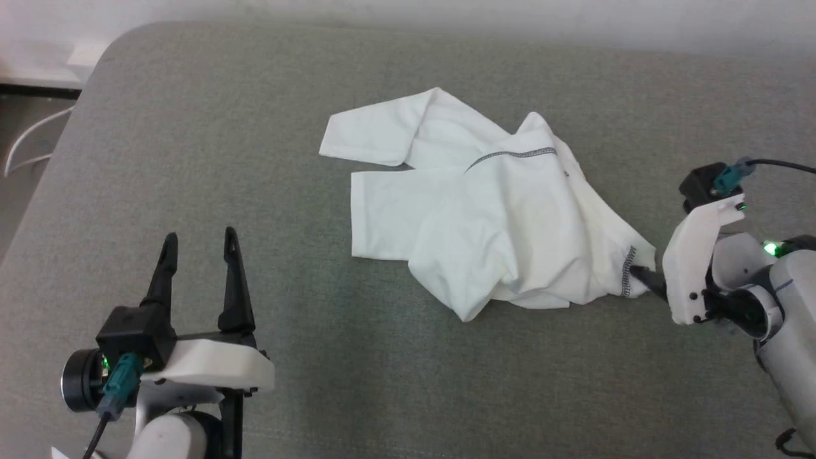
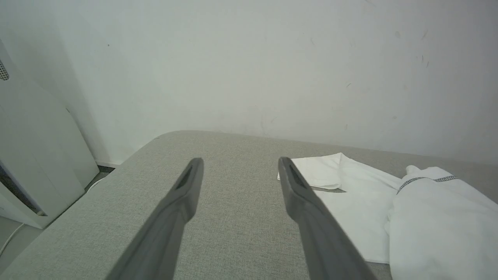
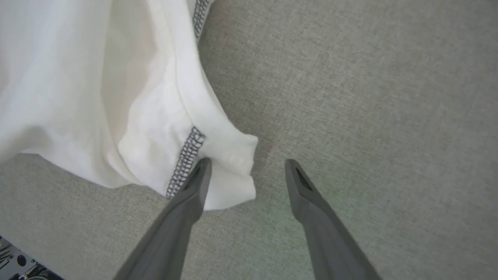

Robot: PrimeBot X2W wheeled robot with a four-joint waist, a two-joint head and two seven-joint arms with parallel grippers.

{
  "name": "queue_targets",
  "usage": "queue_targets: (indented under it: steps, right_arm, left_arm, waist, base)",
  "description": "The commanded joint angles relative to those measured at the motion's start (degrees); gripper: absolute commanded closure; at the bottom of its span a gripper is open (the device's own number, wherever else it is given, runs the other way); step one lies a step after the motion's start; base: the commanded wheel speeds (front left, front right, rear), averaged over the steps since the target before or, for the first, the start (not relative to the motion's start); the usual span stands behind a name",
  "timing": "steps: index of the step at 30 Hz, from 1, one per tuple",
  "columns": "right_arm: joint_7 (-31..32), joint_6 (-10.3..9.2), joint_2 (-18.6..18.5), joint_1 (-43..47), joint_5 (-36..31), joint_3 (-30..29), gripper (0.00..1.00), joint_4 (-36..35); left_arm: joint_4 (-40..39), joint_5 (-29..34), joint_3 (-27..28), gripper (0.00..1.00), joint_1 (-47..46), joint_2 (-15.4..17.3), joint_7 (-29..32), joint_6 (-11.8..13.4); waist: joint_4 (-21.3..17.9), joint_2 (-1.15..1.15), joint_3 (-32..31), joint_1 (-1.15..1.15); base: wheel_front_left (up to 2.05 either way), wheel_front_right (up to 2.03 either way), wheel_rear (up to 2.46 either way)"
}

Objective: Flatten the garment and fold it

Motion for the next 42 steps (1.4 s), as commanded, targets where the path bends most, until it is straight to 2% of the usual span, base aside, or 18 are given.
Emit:
queue_targets:
  steps: [1, 2, 3, 10, 15, 19, 23, 27, 32, 33, 34, 35, 36, 38, 42]
  right_arm:
    - [0.61, -0.11, 0.10, -0.87, 1.18, 1.21, 0.33, 0.96]
    - [1.04, -0.11, 0.17, -1.10, 2.14, 1.96, 0.60, 1.68]
    - [1.13, -0.11, 0.13, -1.38, 2.87, 2.57, 1.00, 2.15]
    - [-5.18, -0.11, -2.09, -3.57, 4.72, 7.01, 1.00, 0.65]
    - [-10.29, -0.11, -5.75, -3.77, 5.76, 8.17, 1.00, -4.72]
    - [-12.07, -0.11, -9.96, 0.67, 6.00, 5.11, 1.00, -10.73]
    - [-12.17, -0.11, -12.62, 10.00, 3.73, -1.70, 1.00, -15.21]
    - [-10.84, -0.11, -10.50, 21.68, -1.35, -10.17, 1.00, -17.14]
    - [-8.91, -0.11, -1.91, 33.42, -10.37, -18.89, 1.00, -19.54]
    - [-8.69, -0.11, -0.07, 34.96, -12.40, -20.02, 0.87, -20.08]
    - [-8.52, -0.11, 1.74, 36.22, -14.19, -20.93, 0.67, -20.58]
    - [-8.55, -0.11, 3.55, 37.14, -15.58, -21.67, 0.14, -21.17]
    - [-9.04, -0.11, 5.07, 37.78, -17.06, -22.33, 0.00, -22.04]
    - [-11.35, -0.11, 7.70, 38.52, -19.80, -24.01, 0.00, -24.11]
    - [-20.05, -0.11, 12.49, 38.59, -23.95, -28.88, 0.00, -28.49]
  left_arm:
    - [0.42, -0.20, -0.17, 0.00, -0.94, -0.14, -0.46, -0.25]
    - [0.63, -0.25, -0.25, 0.00, -1.04, -0.19, -0.57, -0.31]
    - [0.81, -0.30, -0.30, 0.00, -1.11, -0.21, -0.67, -0.34]
    - [1.88, -0.46, -0.11, 0.00, -0.83, 0.07, -0.71, 0.00]
    - [1.97, -0.48, -0.14, 0.00, -0.15, 0.46, 0.09, 0.40]
    - [1.67, -0.63, -0.15, 0.00, 1.03, 0.64, 0.91, 0.92]
    - [1.26, -0.86, -0.08, 0.00, 2.69, 0.83, 1.86, 1.57]
    - [0.70, -1.05, -0.02, 0.00, 4.06, 1.19, 2.89, 2.06]
    - [0.37, -1.05, -0.32, 0.00, 4.49, 1.69, 4.27, 2.25]
    - [0.40, -1.06, -0.34, 0.00, 4.55, 1.78, 4.51, 2.31]
    - [0.45, -1.07, -0.35, 0.00, 4.61, 1.88, 4.73, 2.37]
    - [0.55, -1.10, -0.39, 0.00, 4.68, 1.94, 4.92, 2.39]
    - [0.65, -1.13, -0.44, 0.00, 4.77, 2.00, 5.10, 2.41]
    - [0.88, -1.20, -0.58, 0.00, 4.95, 2.09, 5.41, 2.42]
    - [1.18, -1.34, -0.83, 0.00, 5.49, 2.31, 5.93, 2.44]
  waist:
    - [1.18, 0.00, 1.18, -0.01]
    - [1.26, 0.00, 1.22, -0.01]
    - [1.29, 0.00, 1.24, -0.01]
    - [0.17, 0.00, -0.36, -0.01]
    - [-1.46, 0.00, -2.97, -0.01]
    - [-3.02, 0.00, -5.09, -0.01]
    - [-4.56, 0.00, -6.56, -0.01]
    - [-5.59, 0.00, -7.14, -0.01]
    - [-5.92, 0.00, -7.13, -0.01]
    - [-5.97, 0.00, -7.08, -0.01]
    - [-6.01, 0.00, -7.02, -0.01]
    - [-6.04, 0.00, -7.04, -0.01]
    - [-6.05, 0.00, -7.08, -0.01]
    - [-6.03, 0.00, -7.33, -0.01]
    - [-5.96, 0.00, -8.28, -0.01]
  base:
    - [0.00, 0.00, 0.00]
    - [0.00, 0.00, 0.00]
    - [0.00, 0.00, 0.00]
    - [0.00, 0.00, 0.00]
    - [0.00, 0.00, 0.00]
    - [0.00, 0.00, 0.00]
    - [0.00, 0.00, 0.00]
    - [0.00, 0.00, 0.00]
    - [0.00, 0.00, 0.00]
    - [0.00, 0.00, 0.00]
    - [0.00, 0.00, 0.00]
    - [0.00, 0.00, 0.00]
    - [0.00, 0.00, 0.00]
    - [0.00, 0.00, 0.00]
    - [0.00, 0.00, 0.00]
